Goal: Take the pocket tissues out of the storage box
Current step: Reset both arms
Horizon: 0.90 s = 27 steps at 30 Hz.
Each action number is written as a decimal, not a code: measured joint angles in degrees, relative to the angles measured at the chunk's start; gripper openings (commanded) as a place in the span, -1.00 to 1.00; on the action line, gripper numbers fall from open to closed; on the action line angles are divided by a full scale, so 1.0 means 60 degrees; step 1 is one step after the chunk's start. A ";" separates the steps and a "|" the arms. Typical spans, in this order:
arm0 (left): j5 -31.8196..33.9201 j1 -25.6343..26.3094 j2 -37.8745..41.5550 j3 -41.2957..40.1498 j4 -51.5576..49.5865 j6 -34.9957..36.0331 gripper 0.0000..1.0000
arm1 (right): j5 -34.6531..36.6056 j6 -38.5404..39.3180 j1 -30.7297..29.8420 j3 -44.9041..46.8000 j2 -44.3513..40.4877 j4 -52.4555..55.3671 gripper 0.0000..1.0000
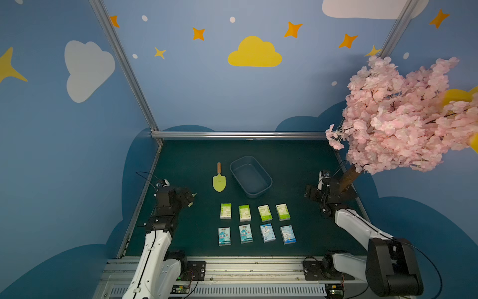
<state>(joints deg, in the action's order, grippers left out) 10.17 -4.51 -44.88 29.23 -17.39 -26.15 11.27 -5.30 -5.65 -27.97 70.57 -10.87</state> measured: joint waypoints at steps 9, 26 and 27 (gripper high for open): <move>0.0699 -0.0062 -0.0015 -0.0506 0.0718 0.0816 1.00 | -0.1075 0.0940 0.0237 0.0138 0.1140 -0.1982 0.96; 0.0772 -0.0142 -0.3191 -0.1260 0.5941 0.2120 1.00 | -0.2022 0.1180 0.0678 -0.0015 0.2273 -0.3206 0.96; 0.0747 -0.0142 -0.3472 -0.1424 0.6451 0.2186 1.00 | -0.2051 0.1180 0.0681 -0.0015 0.2273 -0.3238 0.96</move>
<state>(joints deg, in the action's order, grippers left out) 14.66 -5.37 -65.71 20.69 21.32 -13.04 -1.04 1.78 -1.56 -28.05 84.20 -30.30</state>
